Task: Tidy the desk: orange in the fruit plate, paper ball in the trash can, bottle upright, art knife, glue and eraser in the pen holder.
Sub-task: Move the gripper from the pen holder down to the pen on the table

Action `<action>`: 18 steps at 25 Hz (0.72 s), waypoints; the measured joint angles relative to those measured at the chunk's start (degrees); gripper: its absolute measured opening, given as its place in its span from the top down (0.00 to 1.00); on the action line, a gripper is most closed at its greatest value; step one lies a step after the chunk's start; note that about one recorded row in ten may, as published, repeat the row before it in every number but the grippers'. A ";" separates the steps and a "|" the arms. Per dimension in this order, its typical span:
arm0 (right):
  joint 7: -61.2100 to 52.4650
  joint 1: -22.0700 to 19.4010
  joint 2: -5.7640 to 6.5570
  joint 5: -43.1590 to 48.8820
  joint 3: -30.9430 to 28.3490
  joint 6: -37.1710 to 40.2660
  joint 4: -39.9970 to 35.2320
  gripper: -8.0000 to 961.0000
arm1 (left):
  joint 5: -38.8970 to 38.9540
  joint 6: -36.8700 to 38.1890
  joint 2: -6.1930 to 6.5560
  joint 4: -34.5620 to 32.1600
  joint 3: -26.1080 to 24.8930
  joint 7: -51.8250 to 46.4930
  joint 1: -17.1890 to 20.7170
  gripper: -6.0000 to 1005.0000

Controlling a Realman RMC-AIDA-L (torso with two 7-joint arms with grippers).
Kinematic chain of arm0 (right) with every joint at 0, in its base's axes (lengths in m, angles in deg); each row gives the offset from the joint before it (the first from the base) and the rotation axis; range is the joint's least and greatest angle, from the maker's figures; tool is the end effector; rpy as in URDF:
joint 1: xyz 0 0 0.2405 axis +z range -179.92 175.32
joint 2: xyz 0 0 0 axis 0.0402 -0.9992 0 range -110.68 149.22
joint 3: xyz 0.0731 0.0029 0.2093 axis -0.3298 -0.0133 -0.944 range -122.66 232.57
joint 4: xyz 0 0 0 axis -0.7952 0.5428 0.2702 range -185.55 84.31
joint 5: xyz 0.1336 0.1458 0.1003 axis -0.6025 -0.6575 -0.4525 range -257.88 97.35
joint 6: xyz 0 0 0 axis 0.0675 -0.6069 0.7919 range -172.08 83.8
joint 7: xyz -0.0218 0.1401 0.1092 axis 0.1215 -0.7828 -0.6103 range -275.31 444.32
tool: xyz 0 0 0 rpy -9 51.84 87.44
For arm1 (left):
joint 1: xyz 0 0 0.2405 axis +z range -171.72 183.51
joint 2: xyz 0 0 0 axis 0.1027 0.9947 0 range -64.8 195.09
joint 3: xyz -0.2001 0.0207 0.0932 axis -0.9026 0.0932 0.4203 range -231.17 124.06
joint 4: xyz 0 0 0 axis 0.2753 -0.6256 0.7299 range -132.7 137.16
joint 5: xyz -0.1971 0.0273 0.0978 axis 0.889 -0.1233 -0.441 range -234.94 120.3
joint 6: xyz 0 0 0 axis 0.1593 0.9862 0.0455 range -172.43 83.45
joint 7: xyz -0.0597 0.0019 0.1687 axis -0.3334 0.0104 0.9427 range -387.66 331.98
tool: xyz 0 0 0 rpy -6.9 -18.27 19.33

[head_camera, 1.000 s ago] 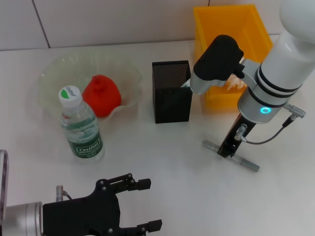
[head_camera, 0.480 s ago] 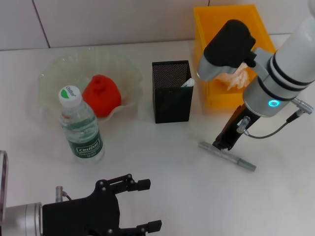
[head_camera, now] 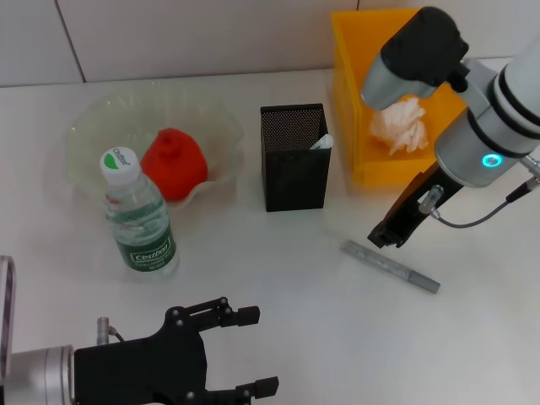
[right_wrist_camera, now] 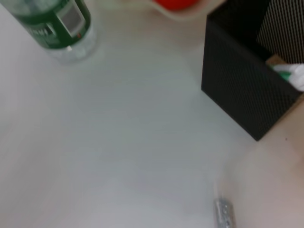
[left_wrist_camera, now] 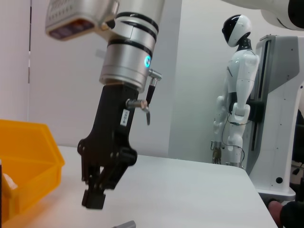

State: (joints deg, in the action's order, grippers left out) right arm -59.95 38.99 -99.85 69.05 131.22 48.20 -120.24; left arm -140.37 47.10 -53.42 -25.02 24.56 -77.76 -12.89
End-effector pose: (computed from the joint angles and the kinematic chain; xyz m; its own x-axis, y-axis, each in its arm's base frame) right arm 0.1608 0.3606 -0.0207 0.7179 -0.6387 0.2768 -0.5350 -0.7607 -0.3677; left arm -0.2197 0.2358 -0.0841 0.7920 0.0979 0.6026 0.1457 -0.9888 -0.0308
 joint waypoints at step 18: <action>-0.63 1.24 -0.25 1.80 7.66 -5.99 4.34 0.61 | 0.00 -0.01 0.00 0.04 0.02 -0.17 -0.02 0.22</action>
State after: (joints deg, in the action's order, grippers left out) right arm -60.59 40.23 -100.10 70.85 138.88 42.22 -115.91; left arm -140.37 47.09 -53.42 -24.98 24.58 -77.92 -12.91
